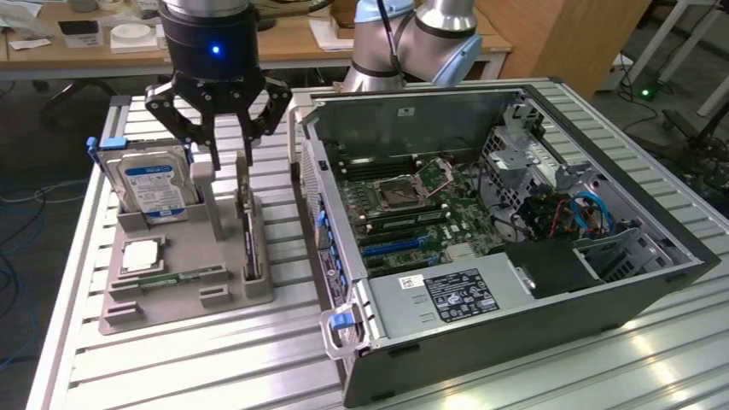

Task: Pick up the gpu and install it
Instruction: 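Pick up the gpu and move the gpu toward the slot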

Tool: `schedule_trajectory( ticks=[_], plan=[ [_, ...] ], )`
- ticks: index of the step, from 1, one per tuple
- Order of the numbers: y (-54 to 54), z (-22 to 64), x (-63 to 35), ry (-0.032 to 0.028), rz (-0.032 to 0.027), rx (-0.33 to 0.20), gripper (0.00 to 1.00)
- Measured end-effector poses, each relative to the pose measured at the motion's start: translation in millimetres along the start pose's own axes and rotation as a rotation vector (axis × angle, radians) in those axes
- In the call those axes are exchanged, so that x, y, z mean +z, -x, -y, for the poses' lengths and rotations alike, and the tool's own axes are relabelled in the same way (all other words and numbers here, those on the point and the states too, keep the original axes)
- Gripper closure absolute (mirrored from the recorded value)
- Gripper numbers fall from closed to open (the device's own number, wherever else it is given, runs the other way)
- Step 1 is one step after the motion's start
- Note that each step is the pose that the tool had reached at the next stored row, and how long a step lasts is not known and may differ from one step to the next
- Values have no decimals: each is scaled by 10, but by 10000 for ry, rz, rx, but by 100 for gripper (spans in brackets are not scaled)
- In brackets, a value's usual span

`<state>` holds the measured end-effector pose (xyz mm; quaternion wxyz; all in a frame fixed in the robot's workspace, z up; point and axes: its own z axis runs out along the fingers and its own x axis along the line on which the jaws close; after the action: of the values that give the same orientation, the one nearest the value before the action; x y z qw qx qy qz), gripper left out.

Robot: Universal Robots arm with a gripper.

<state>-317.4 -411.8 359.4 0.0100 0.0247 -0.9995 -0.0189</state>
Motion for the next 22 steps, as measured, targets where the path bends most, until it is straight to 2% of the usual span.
schedule_trajectory(
  ticks=[12,17,22],
  plan=[
    [0,20,130,-2,-2,-10,58],
    [1,22,160,-23,37,-5,58],
    [3,22,178,-39,41,-3,58]
  ],
)
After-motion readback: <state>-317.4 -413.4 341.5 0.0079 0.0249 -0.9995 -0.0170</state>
